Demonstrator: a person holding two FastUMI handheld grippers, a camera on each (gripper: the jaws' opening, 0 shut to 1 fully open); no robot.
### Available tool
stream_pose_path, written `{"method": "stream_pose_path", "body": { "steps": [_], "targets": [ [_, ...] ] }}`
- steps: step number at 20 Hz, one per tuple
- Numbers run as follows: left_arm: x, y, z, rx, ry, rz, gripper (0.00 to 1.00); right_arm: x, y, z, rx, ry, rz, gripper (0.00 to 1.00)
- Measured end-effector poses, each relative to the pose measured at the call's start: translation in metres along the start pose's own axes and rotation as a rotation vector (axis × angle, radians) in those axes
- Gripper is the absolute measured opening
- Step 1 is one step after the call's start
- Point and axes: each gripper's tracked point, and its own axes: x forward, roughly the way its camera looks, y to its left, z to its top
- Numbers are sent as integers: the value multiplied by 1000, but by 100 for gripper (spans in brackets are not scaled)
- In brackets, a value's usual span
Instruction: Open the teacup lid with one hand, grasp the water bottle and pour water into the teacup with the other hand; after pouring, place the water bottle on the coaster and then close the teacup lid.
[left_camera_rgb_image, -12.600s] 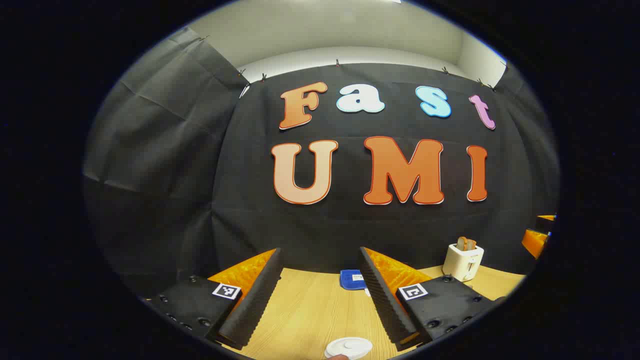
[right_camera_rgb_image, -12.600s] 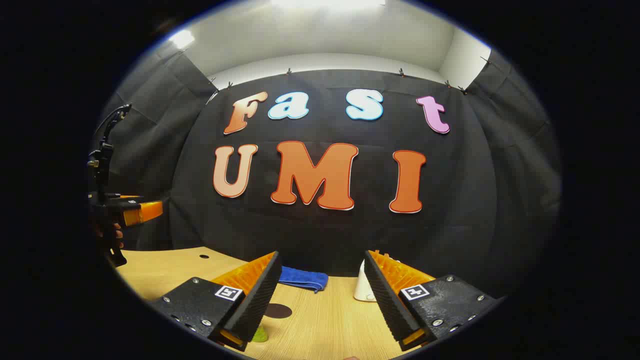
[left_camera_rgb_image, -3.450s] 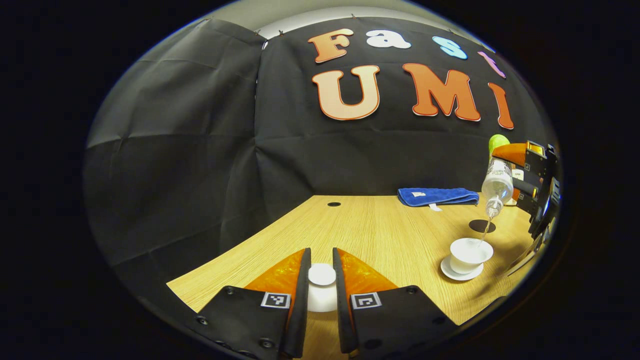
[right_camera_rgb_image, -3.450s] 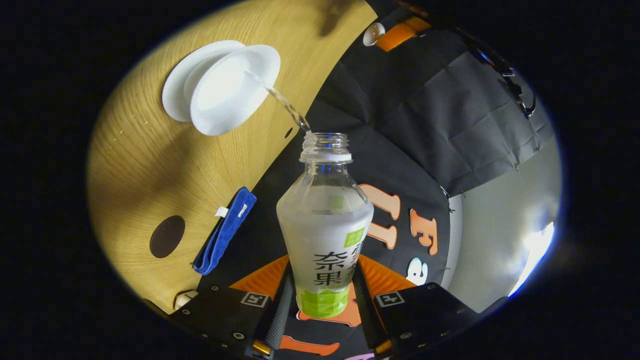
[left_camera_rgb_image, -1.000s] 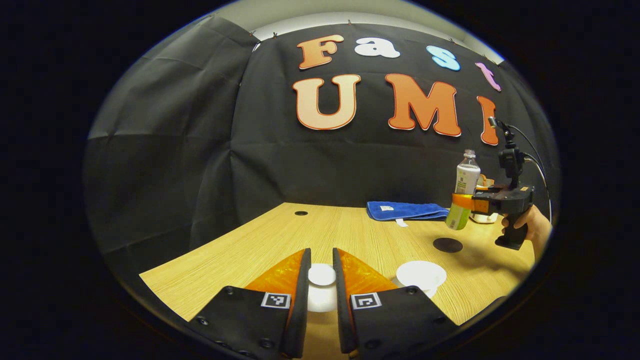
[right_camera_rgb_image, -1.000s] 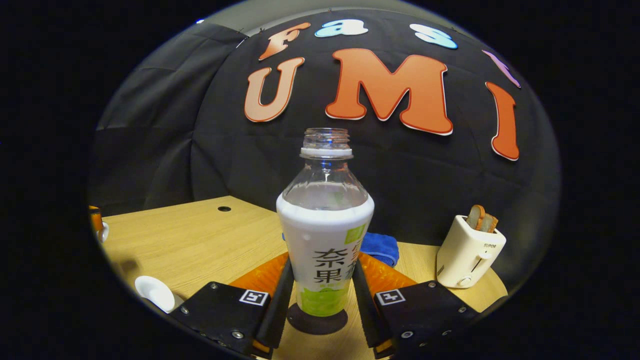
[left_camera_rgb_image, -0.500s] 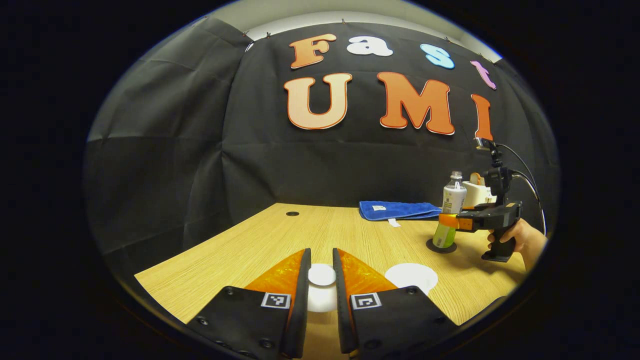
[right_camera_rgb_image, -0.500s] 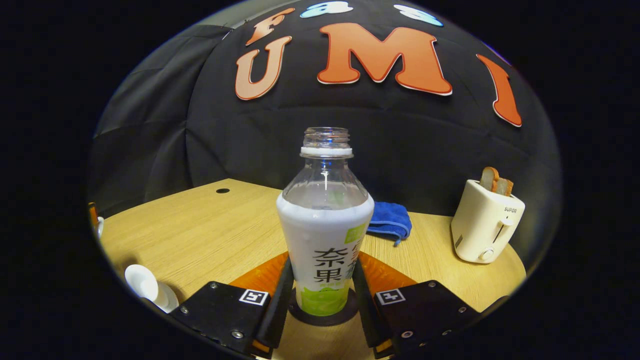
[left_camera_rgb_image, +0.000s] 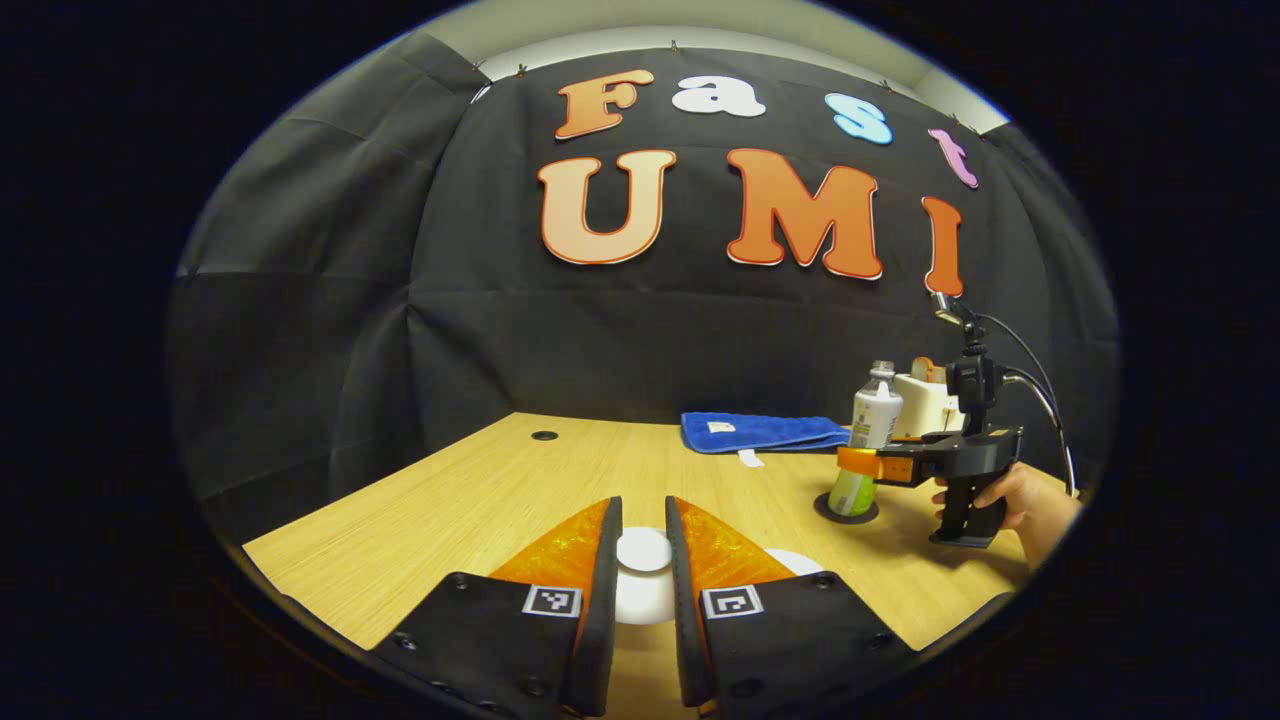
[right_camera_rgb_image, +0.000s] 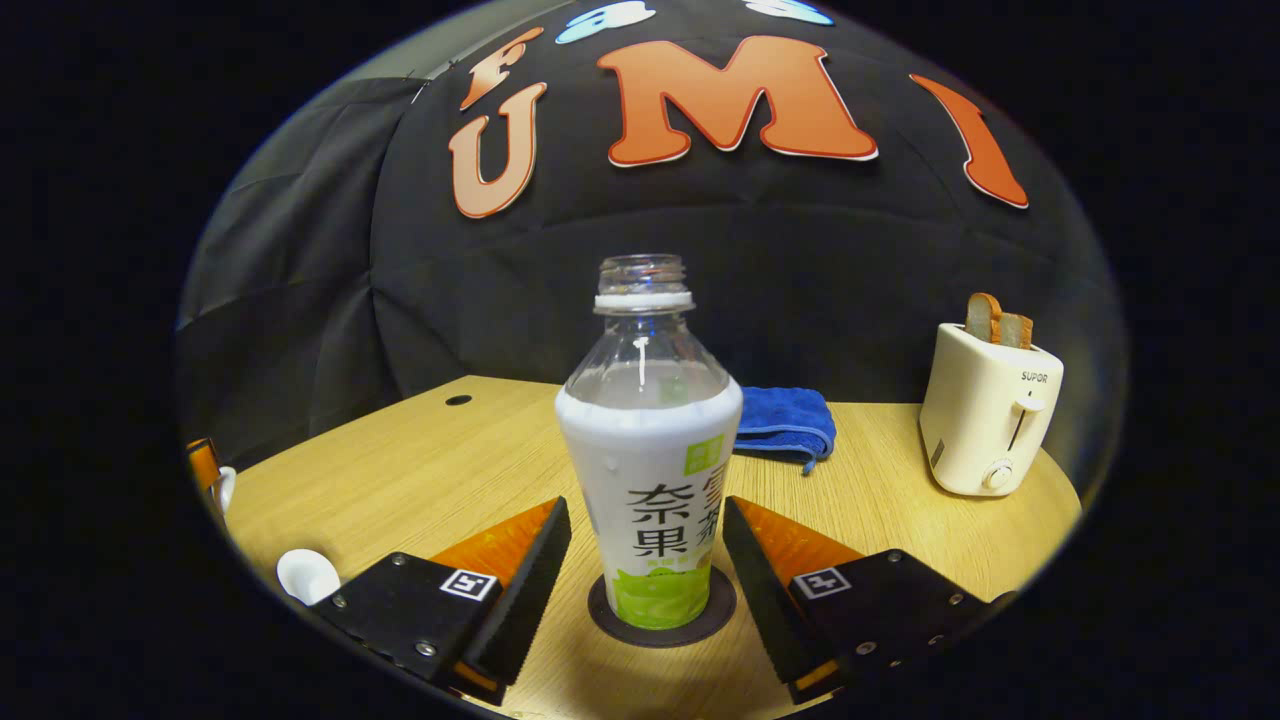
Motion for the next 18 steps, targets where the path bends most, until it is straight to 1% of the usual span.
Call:
{"method": "stream_pose_path", "body": {
  "steps": [2,6,8,13,18],
  "targets": [
    [7,-22,2,-13,-12,-45,30,-10,-4,10,4,-28,-7,98],
    [21,-57,-2,-5,-15,-115,29,-39,-15,25,2,-86,-21,98],
    [25,-69,-11,4,4,-131,30,-54,-22,33,3,-121,-30,98],
    [35,-86,-41,31,73,-144,30,-94,-41,46,7,-184,-62,97],
    [39,-87,-66,67,133,-122,30,-122,-58,55,26,-236,-87,97]
  ]
}}
